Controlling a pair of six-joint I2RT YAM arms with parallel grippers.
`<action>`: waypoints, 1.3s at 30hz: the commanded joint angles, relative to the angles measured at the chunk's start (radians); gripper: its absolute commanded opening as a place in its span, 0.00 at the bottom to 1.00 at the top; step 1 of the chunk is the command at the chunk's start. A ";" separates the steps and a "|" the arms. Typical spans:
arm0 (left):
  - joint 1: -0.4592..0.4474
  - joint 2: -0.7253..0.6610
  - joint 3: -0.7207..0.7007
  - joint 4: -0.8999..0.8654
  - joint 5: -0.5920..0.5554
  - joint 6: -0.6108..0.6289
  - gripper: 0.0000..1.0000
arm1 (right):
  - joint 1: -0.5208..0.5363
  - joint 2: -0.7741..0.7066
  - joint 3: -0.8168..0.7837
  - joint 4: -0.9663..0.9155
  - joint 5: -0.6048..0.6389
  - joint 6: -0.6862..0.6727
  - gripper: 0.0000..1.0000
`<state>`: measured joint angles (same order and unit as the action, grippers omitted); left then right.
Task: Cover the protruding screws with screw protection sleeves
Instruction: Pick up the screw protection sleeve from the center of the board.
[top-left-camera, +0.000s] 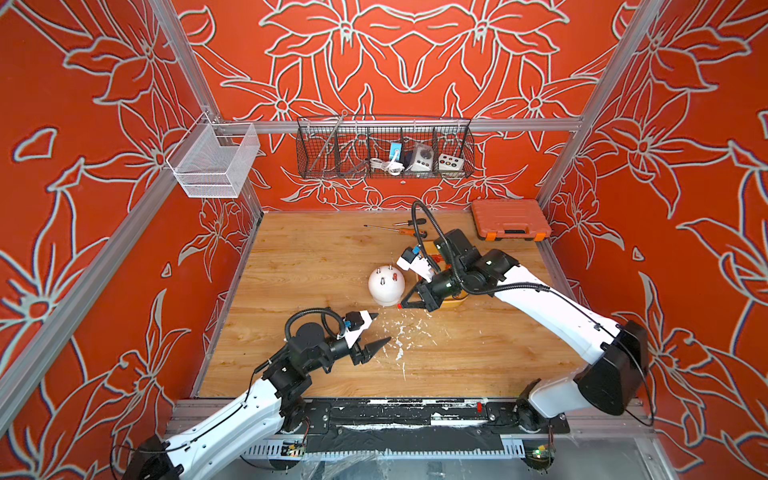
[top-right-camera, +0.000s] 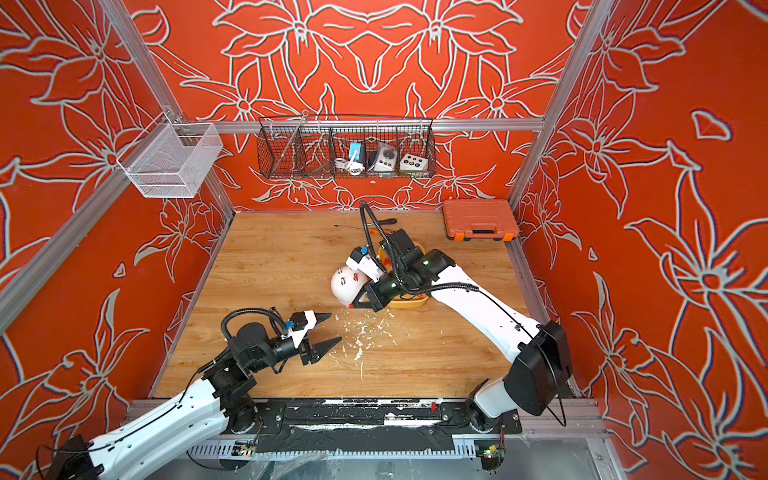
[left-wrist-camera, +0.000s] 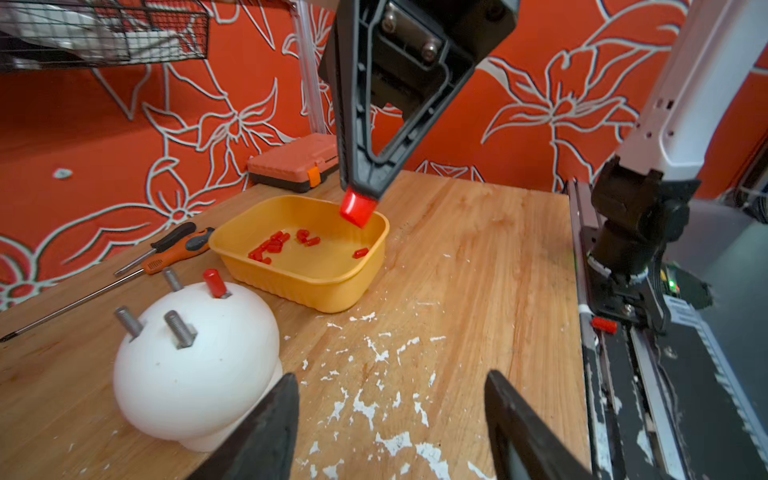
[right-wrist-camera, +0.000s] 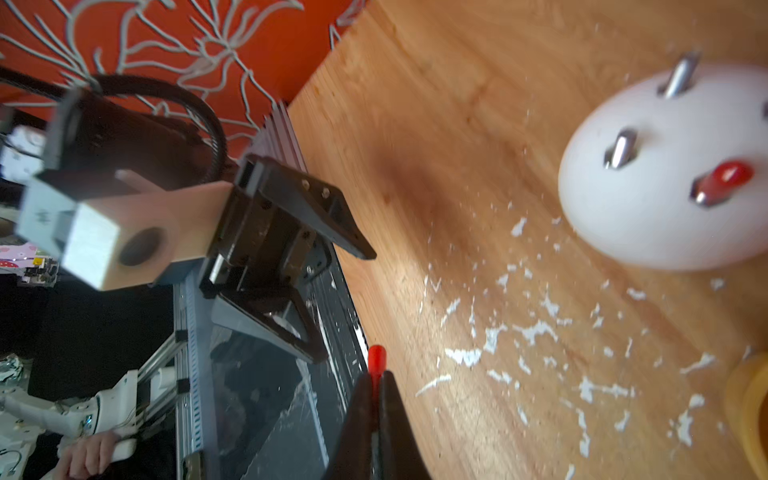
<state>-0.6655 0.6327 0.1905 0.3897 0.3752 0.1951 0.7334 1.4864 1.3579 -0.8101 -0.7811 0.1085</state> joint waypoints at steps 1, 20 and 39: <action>-0.030 0.040 0.041 0.014 0.015 0.108 0.69 | 0.042 0.025 0.047 -0.146 0.026 -0.067 0.00; -0.079 0.090 0.071 -0.010 0.018 0.136 0.54 | 0.130 0.117 0.064 -0.046 -0.003 -0.023 0.00; -0.080 0.088 0.081 -0.049 0.008 0.148 0.25 | 0.136 0.128 0.084 -0.063 0.035 -0.034 0.00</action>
<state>-0.7399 0.7231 0.2420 0.3599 0.3752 0.3229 0.8650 1.6318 1.4124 -0.8711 -0.7734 0.0914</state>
